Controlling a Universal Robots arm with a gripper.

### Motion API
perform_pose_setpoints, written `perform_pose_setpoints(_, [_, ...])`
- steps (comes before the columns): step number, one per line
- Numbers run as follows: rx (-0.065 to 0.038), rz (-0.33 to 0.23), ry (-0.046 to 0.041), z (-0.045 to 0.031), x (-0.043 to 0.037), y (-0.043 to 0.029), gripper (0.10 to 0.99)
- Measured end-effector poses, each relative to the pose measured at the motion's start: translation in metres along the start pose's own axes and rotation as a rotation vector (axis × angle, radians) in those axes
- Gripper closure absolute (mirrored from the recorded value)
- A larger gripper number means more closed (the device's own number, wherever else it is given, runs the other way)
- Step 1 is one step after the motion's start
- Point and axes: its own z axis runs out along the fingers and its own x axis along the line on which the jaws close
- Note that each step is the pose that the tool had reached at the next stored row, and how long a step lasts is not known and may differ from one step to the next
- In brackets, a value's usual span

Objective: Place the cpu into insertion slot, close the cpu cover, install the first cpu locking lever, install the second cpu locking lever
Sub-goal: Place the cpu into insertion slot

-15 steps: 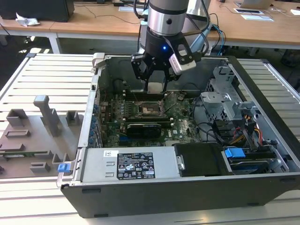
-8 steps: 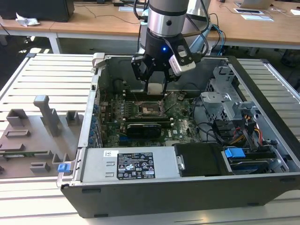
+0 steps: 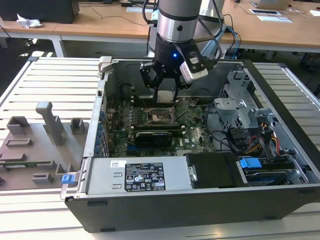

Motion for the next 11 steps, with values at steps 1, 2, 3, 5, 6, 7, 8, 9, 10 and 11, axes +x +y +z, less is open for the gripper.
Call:
perform_pose_setpoints(1, [0.0,0.0,0.0,0.0004,0.0,0.0,0.545])
perform_pose_setpoints(2, [0.0,0.0,-0.0001,0.001,0.0,-0.0001,0.545])
perform_pose_setpoints(3, [0.0,0.0,-0.0001,0.0014,0.0,-0.0001,0.545])
perform_pose_setpoints(5, [0.0,0.0,0.0,0.0037,-0.0001,-0.0003,0.545])
perform_pose_setpoints(6, [0.0,0.0,0.0,0.0062,-0.0001,-0.0005,0.545])
perform_pose_setpoints(7, [0.0,0.0,-0.0001,0.0072,-0.0002,-0.0005,0.545])
perform_pose_setpoints(8, [0.0,0.0,0.0,0.0084,-0.0002,-0.0006,0.545])
perform_pose_setpoints(9, [0.0,0.0,0.0,0.0107,-0.0002,-0.0008,0.545])
perform_pose_setpoints(10, [0.0,0.0,0.0,0.0122,-0.0002,-0.0009,0.545])
perform_pose_setpoints(11, [0.0,0.0,0.0,0.0136,-0.0003,-0.001,0.545])
